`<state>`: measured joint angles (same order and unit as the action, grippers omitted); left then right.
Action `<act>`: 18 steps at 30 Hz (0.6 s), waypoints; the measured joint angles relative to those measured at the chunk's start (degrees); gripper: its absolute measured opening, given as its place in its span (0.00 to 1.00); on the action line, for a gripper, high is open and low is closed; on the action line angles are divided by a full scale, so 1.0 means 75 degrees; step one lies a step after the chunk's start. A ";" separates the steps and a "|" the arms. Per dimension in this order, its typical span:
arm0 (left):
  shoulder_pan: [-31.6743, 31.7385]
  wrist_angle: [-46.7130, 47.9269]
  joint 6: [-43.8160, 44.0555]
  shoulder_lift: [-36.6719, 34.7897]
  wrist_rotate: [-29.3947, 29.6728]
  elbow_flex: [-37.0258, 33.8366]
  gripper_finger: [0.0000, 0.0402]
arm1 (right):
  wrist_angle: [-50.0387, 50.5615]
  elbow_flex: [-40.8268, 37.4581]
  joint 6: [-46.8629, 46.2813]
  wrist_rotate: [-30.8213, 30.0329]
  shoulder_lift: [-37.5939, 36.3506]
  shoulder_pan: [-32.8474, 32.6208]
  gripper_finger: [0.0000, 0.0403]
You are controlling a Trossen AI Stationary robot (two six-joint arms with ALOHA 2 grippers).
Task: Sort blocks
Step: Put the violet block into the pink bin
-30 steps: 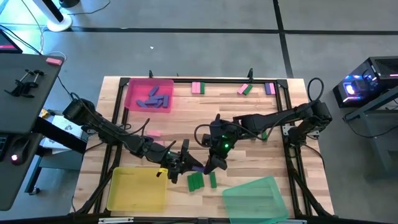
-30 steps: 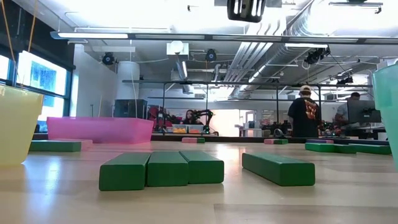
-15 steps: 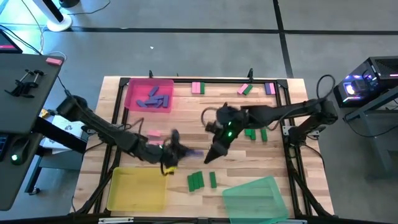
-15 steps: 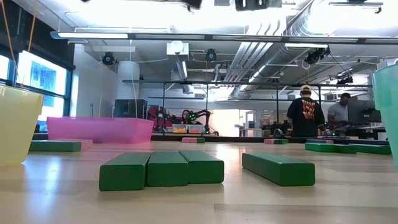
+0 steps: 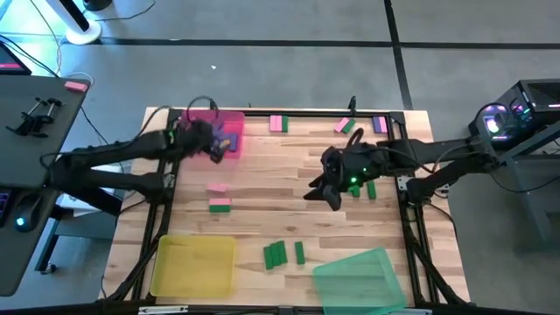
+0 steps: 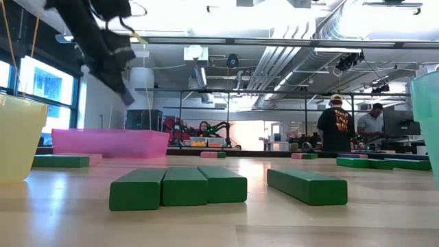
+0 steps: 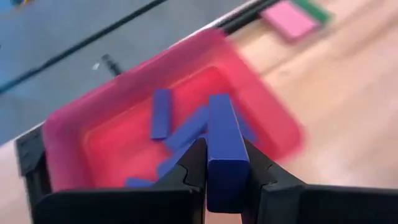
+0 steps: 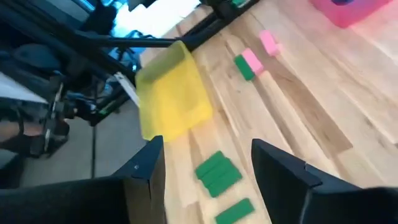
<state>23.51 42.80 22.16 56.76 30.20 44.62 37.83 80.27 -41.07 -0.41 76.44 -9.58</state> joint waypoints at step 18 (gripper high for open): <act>0.3128 -0.0978 -0.0069 0.1124 -0.2813 0.0099 0.24 | 0.2611 -0.0010 -0.1084 -0.1758 -0.0008 -0.2456 0.44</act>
<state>46.97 35.46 21.64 65.19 9.10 45.36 57.41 80.19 -49.20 -13.59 76.38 -28.00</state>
